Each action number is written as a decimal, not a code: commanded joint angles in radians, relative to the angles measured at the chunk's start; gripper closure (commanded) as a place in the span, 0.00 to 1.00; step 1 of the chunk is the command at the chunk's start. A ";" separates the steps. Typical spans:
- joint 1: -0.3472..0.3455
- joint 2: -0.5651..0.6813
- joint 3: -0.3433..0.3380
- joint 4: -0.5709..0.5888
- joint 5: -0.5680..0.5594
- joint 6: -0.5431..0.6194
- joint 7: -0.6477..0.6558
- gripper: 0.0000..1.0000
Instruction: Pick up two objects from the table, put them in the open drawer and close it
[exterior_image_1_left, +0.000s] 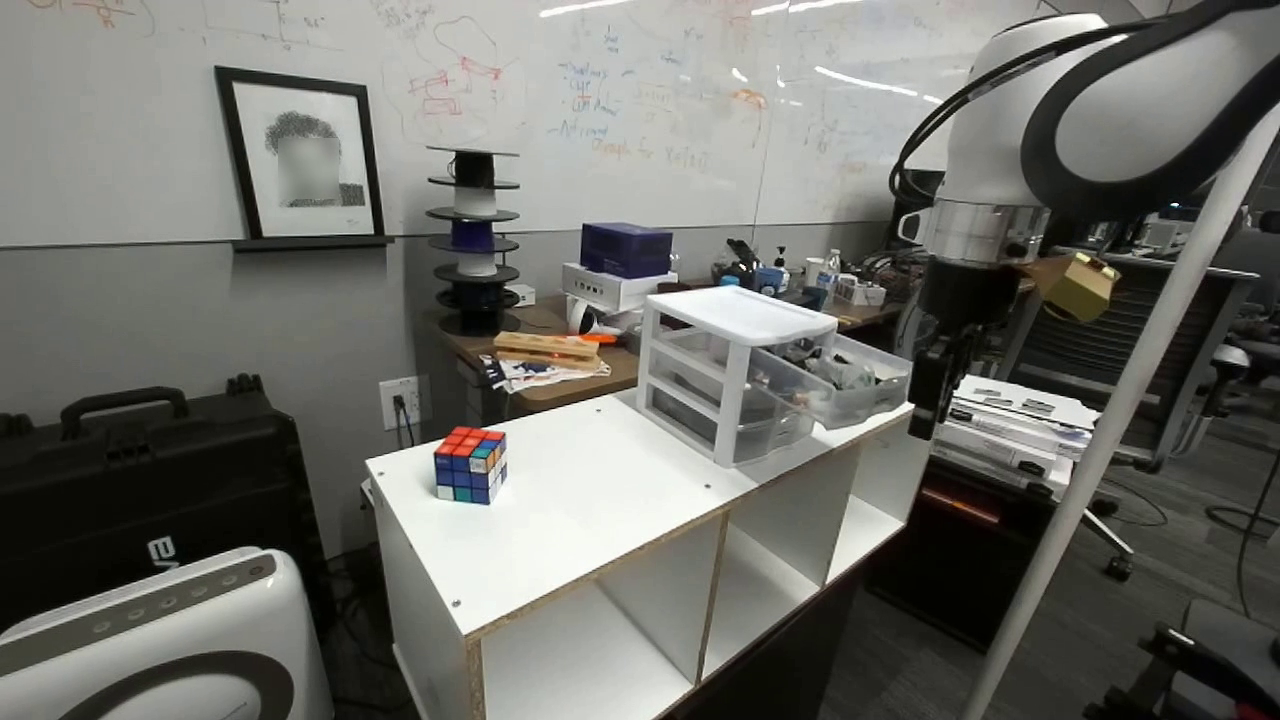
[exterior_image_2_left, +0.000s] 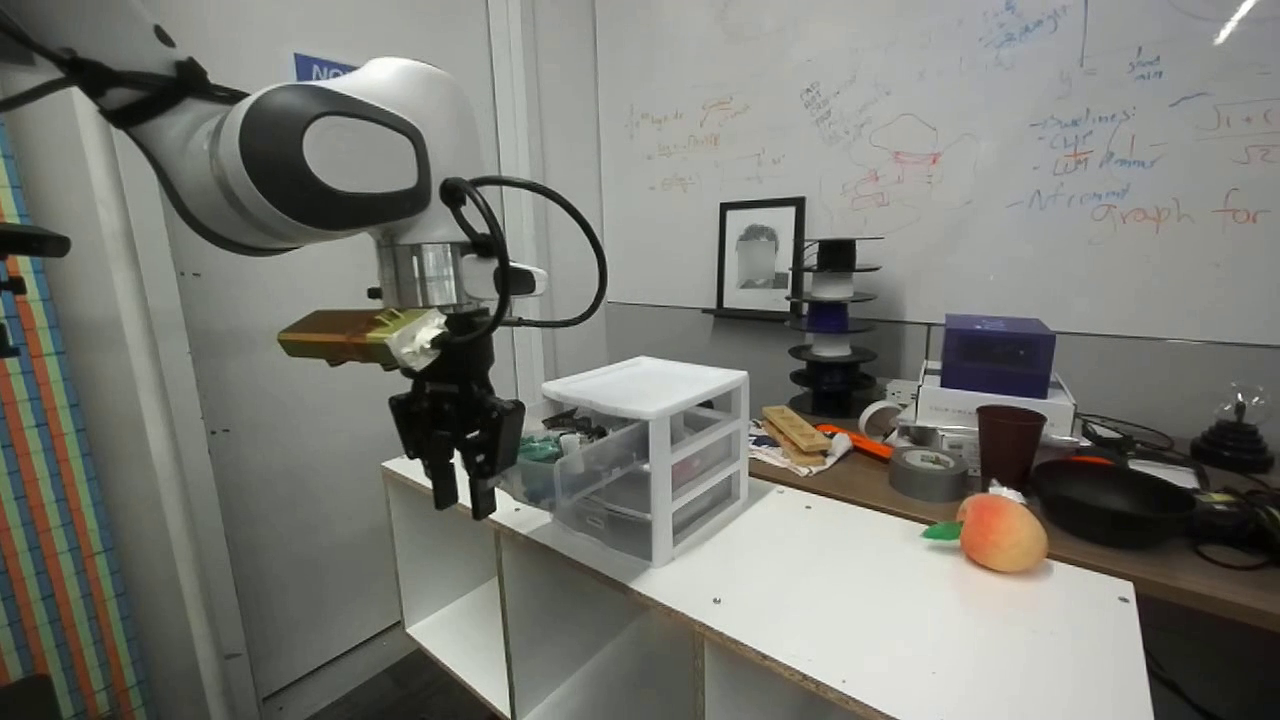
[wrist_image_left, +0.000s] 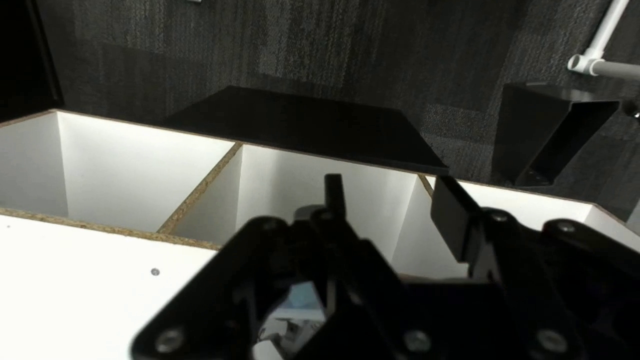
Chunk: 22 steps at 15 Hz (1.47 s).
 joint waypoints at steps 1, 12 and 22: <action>0.013 0.003 0.006 0.004 0.005 0.093 -0.009 0.81; -0.007 0.083 -0.002 0.018 -0.147 0.291 0.057 1.00; 0.002 0.152 -0.025 0.009 -0.172 0.463 0.158 1.00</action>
